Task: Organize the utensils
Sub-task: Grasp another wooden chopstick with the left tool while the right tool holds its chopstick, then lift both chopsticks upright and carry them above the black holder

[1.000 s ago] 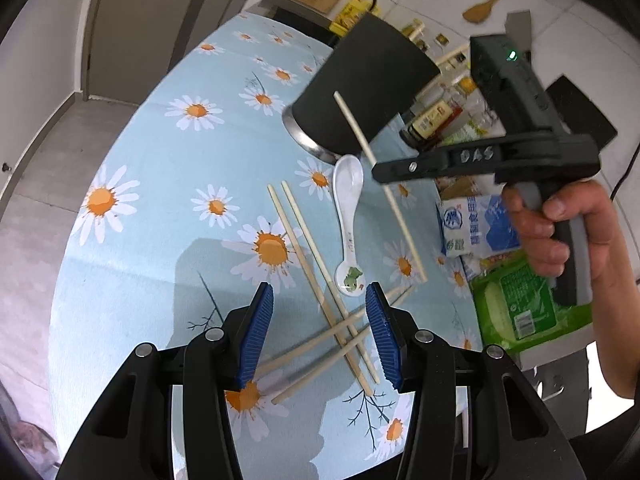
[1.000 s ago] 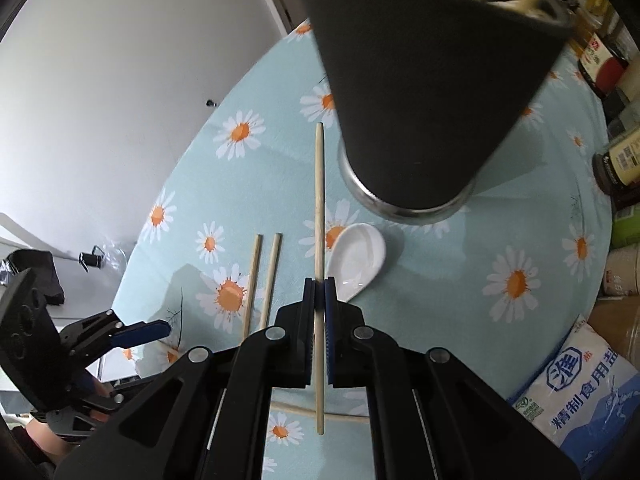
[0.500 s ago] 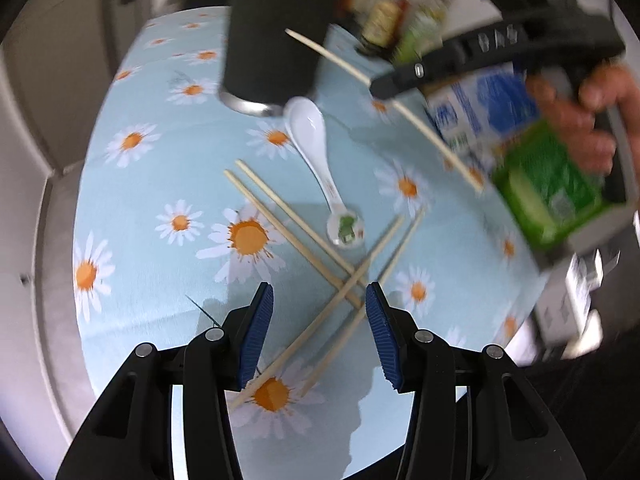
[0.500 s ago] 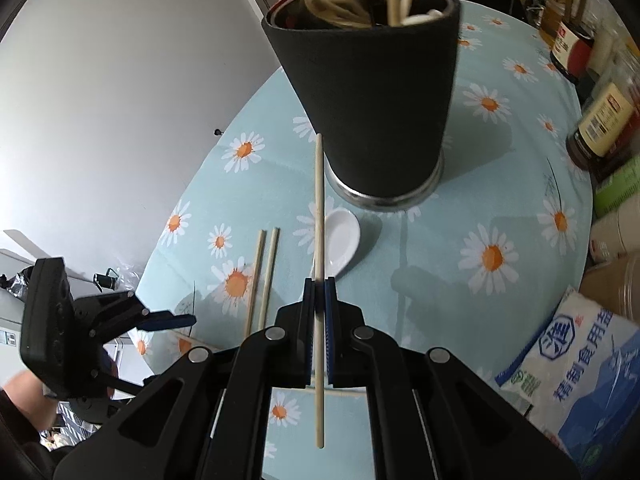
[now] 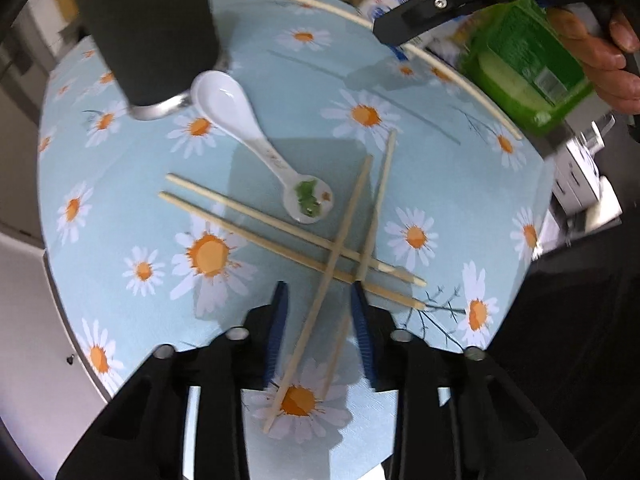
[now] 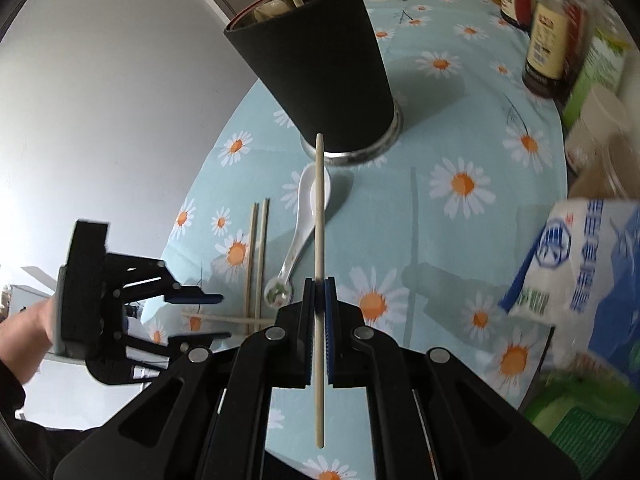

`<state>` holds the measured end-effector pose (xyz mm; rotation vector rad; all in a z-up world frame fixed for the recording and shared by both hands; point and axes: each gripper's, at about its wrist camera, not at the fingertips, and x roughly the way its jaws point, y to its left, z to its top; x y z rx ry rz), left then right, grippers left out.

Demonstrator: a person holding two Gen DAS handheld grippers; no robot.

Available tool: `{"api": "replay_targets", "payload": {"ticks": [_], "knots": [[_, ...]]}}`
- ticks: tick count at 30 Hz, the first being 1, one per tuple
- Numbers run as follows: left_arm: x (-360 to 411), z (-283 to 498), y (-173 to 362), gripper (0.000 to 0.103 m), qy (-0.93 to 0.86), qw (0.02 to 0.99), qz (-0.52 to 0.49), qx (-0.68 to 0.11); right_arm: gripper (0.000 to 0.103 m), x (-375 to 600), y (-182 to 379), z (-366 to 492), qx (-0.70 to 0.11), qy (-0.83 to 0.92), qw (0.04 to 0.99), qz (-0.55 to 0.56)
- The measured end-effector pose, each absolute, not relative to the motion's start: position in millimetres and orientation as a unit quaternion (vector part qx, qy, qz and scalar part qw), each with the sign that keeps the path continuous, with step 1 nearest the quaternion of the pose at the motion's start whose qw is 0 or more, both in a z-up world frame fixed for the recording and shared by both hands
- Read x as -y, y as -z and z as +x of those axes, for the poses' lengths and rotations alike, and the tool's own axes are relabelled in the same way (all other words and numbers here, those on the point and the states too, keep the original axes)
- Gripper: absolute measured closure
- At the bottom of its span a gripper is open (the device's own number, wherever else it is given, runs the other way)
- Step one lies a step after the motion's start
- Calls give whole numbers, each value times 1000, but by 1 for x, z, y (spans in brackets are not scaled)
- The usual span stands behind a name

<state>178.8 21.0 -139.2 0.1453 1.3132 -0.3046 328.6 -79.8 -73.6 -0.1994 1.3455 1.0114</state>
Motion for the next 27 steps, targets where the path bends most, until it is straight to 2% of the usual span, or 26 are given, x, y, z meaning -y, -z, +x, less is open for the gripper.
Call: {"api": "replay_targets", "payload": {"ticks": [4, 15, 27], "knots": [[-16, 184, 147, 78, 145, 757, 98, -630, 98, 94, 74, 324, -595, -443, 667, -68], [3, 196, 157, 99, 149, 729, 139, -654, 98, 113, 77, 319, -598, -433, 673, -38], [-5, 197, 151, 99, 142, 751, 113, -635, 98, 108, 69, 318, -591, -437, 677, -45]]}}
